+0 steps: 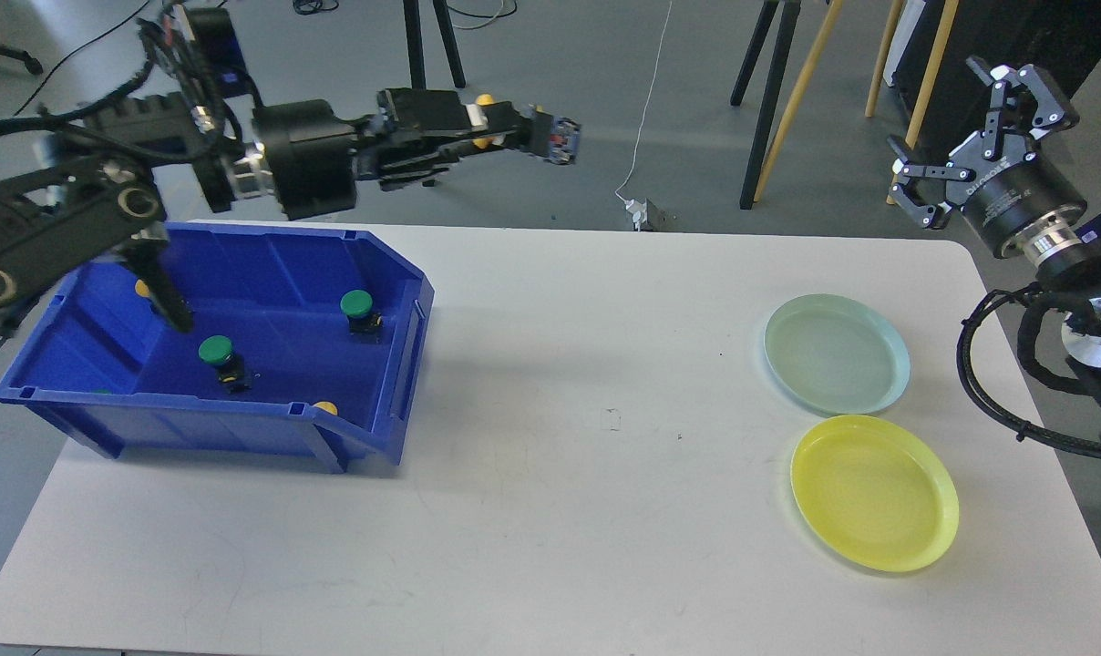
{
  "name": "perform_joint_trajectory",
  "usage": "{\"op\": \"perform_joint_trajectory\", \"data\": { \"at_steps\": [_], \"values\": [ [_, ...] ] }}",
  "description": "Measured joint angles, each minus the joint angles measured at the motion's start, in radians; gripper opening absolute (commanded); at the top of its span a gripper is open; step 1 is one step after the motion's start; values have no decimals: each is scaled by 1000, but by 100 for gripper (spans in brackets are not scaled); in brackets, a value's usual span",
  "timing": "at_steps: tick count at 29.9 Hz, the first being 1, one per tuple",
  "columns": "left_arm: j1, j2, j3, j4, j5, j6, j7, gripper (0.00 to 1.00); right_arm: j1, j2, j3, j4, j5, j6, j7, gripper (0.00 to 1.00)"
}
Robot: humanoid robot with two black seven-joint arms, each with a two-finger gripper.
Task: Pass button and place on color plate
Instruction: 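Lift the yellow button and extend the left arm toward the right gripper, then close the right gripper on the yellow button held by the left gripper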
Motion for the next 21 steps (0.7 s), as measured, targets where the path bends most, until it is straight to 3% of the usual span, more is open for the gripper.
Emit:
{"op": "perform_joint_trajectory", "data": {
  "at_steps": [4, 8, 16, 21],
  "values": [
    [62, -230, -34, 59, -51, 0, 0, 2, -50, -70, -4, 123, -36, 0, 1, 99],
    [90, -362, -38, 125, -56, 3, 0, 2, -128, -117, -5, 305, -170, 0, 1, 99],
    [92, -398, -42, 161, -96, 7, 0, 2, -228, -177, 10, 581, -314, 0, 8, 98],
    [92, -402, -42, 173, -106, 3, 0, 2, -248, -178, 46, 622, -310, 0, 82, 98]
  ]
}}
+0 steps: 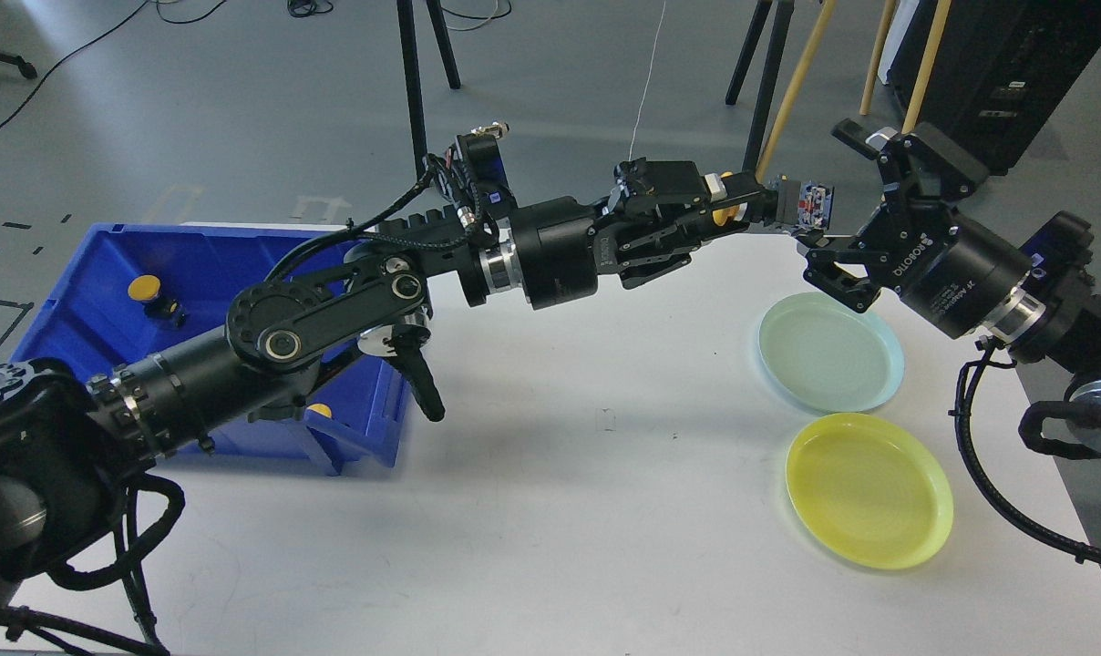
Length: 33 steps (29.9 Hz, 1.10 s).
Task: Pass button and place on color plate
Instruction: 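Close the right gripper on the yellow button held by the left gripper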
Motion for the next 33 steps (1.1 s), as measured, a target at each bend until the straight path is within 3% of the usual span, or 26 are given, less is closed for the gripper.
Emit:
{"op": "perform_joint_trajectory", "data": {
  "at_steps": [6, 17, 25, 30, 33],
  "values": [
    [-5, -2, 0, 3, -10, 0, 0, 2, -36, 5, 9, 73, -8, 0, 79, 98],
    [-11, -8, 0, 22, -28, -3, 0, 2, -59, -1, 4, 111, -103, -44, 90, 94],
    [-11, -8, 0, 40, -47, -3, 0, 2, -77, 0, 9, 125, -104, -48, 97, 80],
    [-12, -8, 0, 44, -62, -3, 0, 2, -82, 0, 11, 128, -104, -54, 97, 64],
    [-12, -8, 0, 44, -64, -3, 0, 2, -82, 7, 12, 128, -105, -63, 99, 60]
  ]
}}
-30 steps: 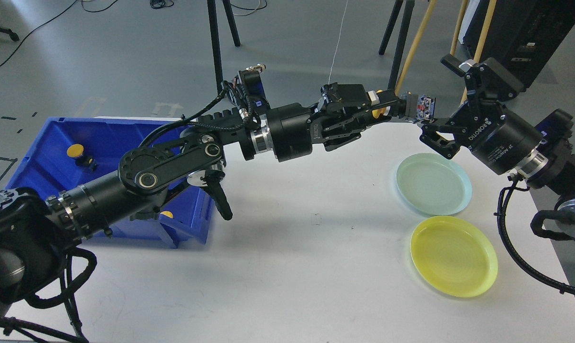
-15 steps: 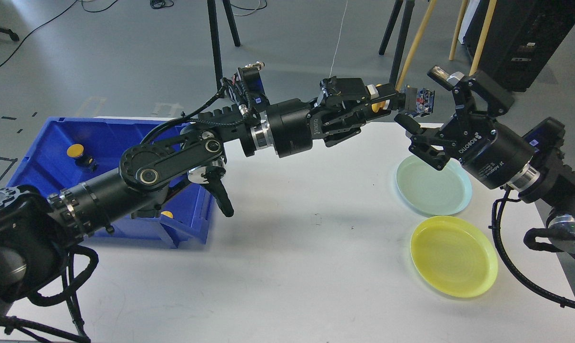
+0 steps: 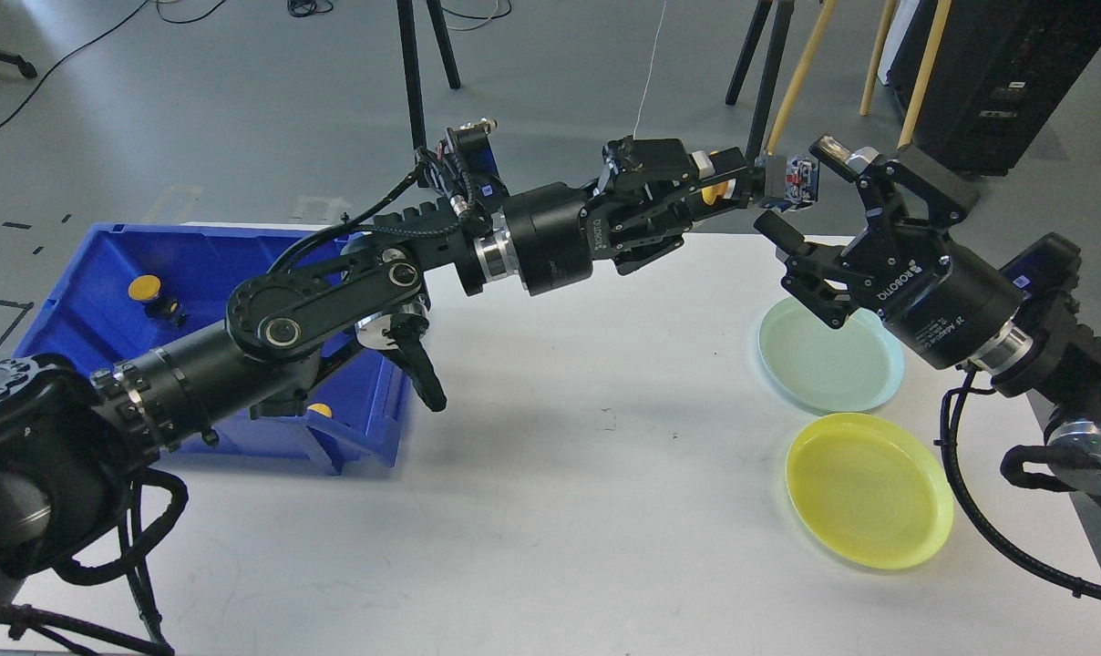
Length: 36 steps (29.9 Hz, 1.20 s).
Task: Pass button and place on color plate
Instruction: 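Close the right gripper on the yellow button held by the left gripper, then open the left gripper and carry the button toward the yellow plate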
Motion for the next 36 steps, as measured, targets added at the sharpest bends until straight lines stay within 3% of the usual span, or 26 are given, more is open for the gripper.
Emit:
{"op": "perform_joint_trajectory", "data": {
  "at_steps": [4, 11, 13, 16, 21, 25, 36],
  "values": [
    [0, 1, 0, 0, 0, 0, 0, 2, 1, 14, 5, -8, -10, -15, 3, 56],
    [0, 3, 0, 0, 0, 0, 0, 6, 3, 30, -10, -10, -54, -19, 12, 22],
    [1, 4, 0, 0, -1, 0, 0, 13, 3, 33, -10, -11, -58, -23, 13, 14],
    [2, 4, -2, -1, -2, 0, -1, 31, 3, 37, -5, -11, -58, -28, 13, 6],
    [5, 6, -3, -3, -2, 0, -1, 43, 3, 38, 0, -11, -58, -37, 13, 3],
    [7, 10, -4, -3, -1, 0, -1, 61, 2, 38, 1, -10, -58, -44, 14, 2],
    [11, 11, -10, -1, -3, 0, 1, 82, 3, 34, 5, -11, -56, -53, 18, 1]
  ]
}}
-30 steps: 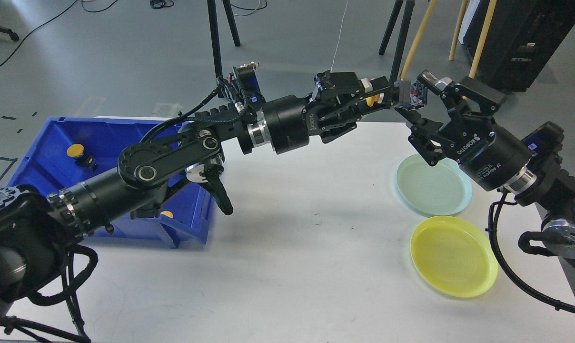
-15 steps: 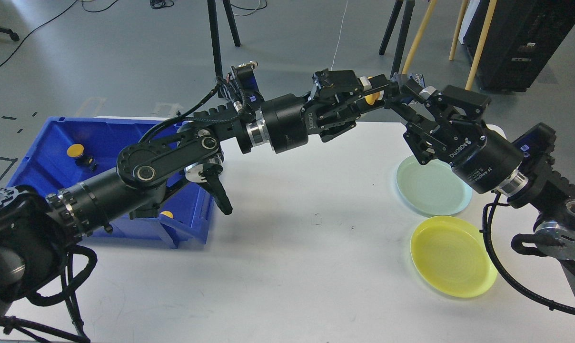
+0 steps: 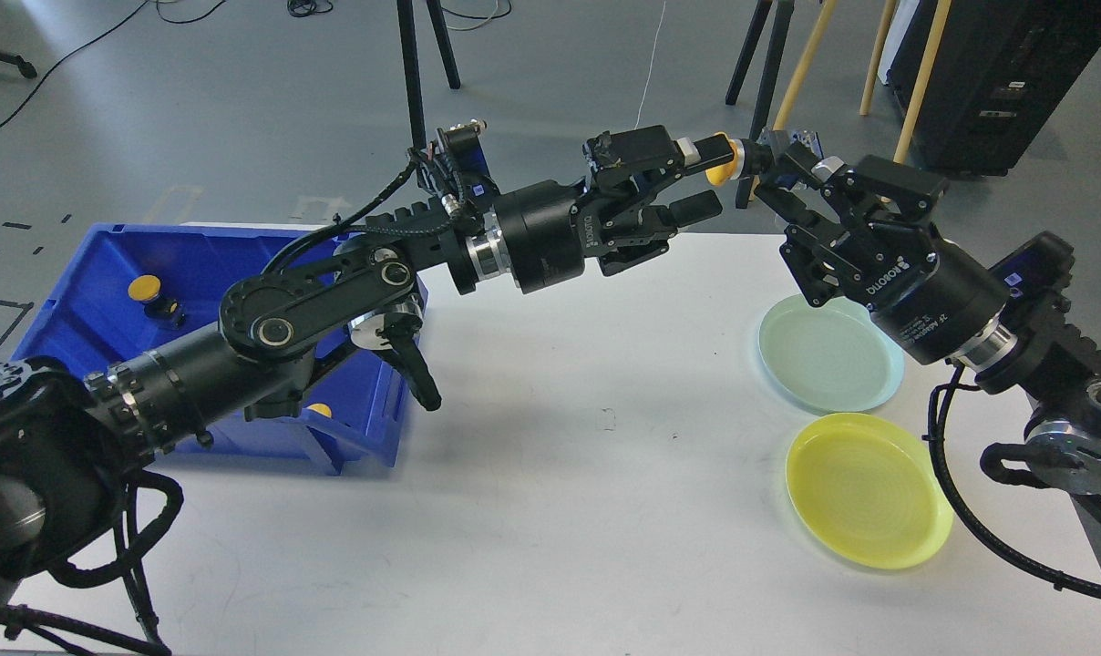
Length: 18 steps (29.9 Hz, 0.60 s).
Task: Pass button and place on color plate
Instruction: 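Open the left gripper and carry the button toward the yellow plate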
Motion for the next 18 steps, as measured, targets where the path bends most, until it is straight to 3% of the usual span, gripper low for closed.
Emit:
{"op": "perform_joint_trajectory", "data": {
  "at_steps": [8, 18],
  "values": [
    [7, 2, -23, 0, 0, 0, -1, 85, -121, -11, 75, -7, 71, -77, 0, 0],
    [2, 3, -29, 0, 0, 0, -2, 85, -528, -1, 79, 43, 549, -337, -20, 0]
  ]
}}
